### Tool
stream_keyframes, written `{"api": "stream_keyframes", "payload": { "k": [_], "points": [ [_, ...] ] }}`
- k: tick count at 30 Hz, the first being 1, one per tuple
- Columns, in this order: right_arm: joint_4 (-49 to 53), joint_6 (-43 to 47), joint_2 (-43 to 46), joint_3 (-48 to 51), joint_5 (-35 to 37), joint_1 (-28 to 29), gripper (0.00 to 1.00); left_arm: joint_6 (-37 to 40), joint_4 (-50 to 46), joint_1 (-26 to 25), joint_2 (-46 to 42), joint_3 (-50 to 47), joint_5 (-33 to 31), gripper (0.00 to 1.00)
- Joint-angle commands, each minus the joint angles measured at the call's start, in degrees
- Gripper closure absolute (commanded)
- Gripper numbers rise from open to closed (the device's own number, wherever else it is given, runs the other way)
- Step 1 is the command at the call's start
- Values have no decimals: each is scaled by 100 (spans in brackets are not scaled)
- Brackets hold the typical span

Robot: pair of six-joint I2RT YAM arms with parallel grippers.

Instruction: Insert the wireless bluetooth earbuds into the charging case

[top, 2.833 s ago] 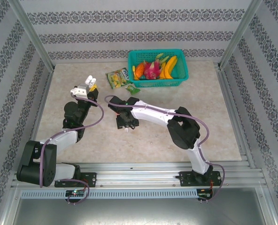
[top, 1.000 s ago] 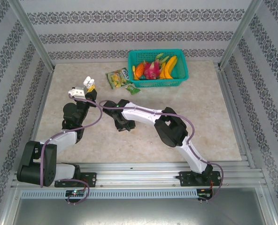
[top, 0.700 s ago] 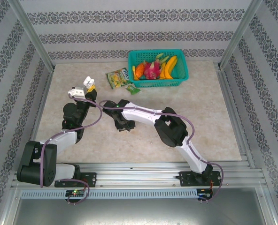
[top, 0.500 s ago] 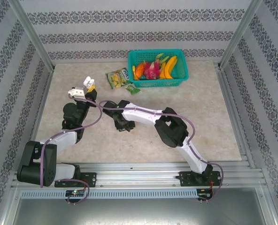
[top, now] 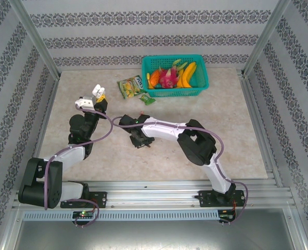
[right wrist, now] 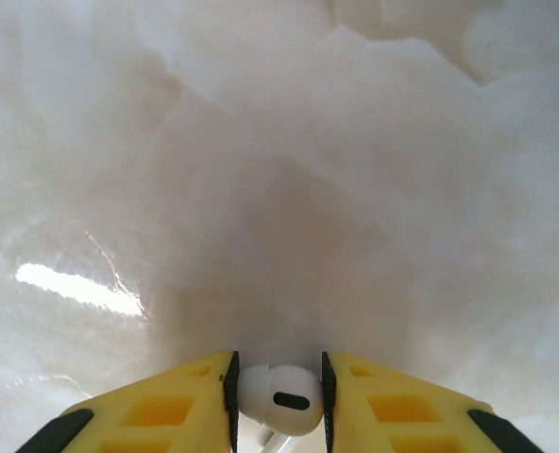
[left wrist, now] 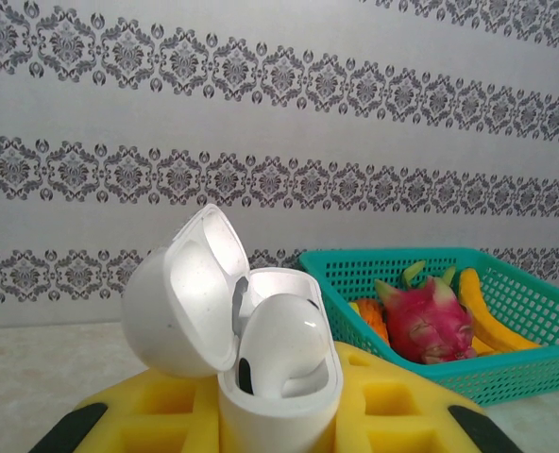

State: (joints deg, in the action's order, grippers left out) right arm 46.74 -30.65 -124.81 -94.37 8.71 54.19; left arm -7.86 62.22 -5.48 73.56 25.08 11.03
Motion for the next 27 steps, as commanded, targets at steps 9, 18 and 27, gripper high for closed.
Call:
{"api": "stream_keyframes", "payload": {
  "k": [9, 18, 27],
  "points": [
    [-523, 1827, 556, 772, -828, -589, 66, -110, 168, 91, -168, 17, 141, 100],
    [179, 961, 346, 189, -469, -535, 52, -109, 133, 94, -136, 67, 164, 100],
    [764, -518, 169, -108, -241, -524, 48, -137, 159, 91, -100, 102, 183, 100]
  ]
}}
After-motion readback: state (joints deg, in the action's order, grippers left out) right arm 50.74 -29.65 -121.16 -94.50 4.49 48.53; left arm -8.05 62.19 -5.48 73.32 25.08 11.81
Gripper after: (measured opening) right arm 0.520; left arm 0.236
